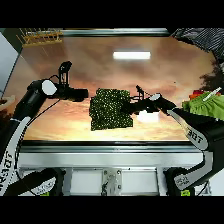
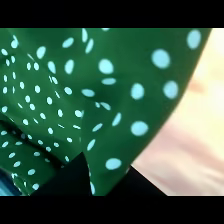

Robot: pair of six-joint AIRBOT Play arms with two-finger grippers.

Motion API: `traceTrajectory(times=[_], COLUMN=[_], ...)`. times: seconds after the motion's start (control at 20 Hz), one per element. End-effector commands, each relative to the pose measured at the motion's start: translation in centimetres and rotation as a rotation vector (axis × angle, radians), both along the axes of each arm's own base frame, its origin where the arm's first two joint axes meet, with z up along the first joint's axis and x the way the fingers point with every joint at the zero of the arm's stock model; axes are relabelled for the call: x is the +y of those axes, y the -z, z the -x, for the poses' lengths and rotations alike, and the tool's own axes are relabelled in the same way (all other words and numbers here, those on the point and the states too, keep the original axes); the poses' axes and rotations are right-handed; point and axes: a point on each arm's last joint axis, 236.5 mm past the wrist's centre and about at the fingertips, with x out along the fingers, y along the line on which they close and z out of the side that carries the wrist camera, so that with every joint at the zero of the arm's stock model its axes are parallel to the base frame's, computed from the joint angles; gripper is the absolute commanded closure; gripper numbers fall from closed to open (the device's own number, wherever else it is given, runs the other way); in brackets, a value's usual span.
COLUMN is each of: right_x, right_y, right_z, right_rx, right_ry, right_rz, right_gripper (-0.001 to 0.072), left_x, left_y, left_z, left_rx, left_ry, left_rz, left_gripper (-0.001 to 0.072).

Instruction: Fold the clothes and pants, and hang the long-sleeved shirts on hangers.

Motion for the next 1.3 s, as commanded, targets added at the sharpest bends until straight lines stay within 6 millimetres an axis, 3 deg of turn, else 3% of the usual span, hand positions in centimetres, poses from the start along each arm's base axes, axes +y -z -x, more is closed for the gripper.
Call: traceTrajectory(times=[0.0,0.2,0.4,0.55,0.65,0.85,1.0,1.1,1.25], right_x=[-4.1,-18.2,-32.6,-41.5,-46.1,-52.9,-55.7,-56.2,-55.7], right_y=[-0.8,-2.5,-7.8,-12.6,-15.6,-20.6,-23.2,-23.5,-20.9], right_z=[-1.4,-4.0,-5.6,-4.9,-3.5,1.2,5.3,7.7,11.3], right_rx=[0.001,0.011,-0.053,-0.118,-0.159,-0.189,-0.155,-0.098,0.075], right_ry=[-0.018,0.07,0.307,0.51,0.62,0.814,0.904,0.901,0.836], right_rz=[0.066,0.325,0.45,0.485,0.514,0.644,0.768,0.834,0.882], right_gripper=[0.0701,0.0701,0.0701,0.0701,0.0701,0.0701,0.0701,0.0701,0.0702], left_x=[0.0,0.0,0.0,0.0,0.0,0.0,0.0,0.0,0.0], left_y=[0.0,0.0,0.0,0.0,0.0,0.0,0.0,0.0,0.0], left_z=[0.0,0.0,0.0,0.0,0.0,0.0,0.0,0.0,0.0], left_rx=[0.001,0.001,0.001,0.001,0.0,0.0,0.0,0.0,0.001], left_ry=[0.0,0.0,0.0,0.0,0.0,0.0,0.0,0.0,0.0], left_rz=[0.001,0.0,0.0,0.001,0.0,0.0,0.0,0.0,0.0], left_gripper=[0.0705,0.0705,0.0706,0.0705,0.0705,0.0705,0.0705,0.0705,0.0705])
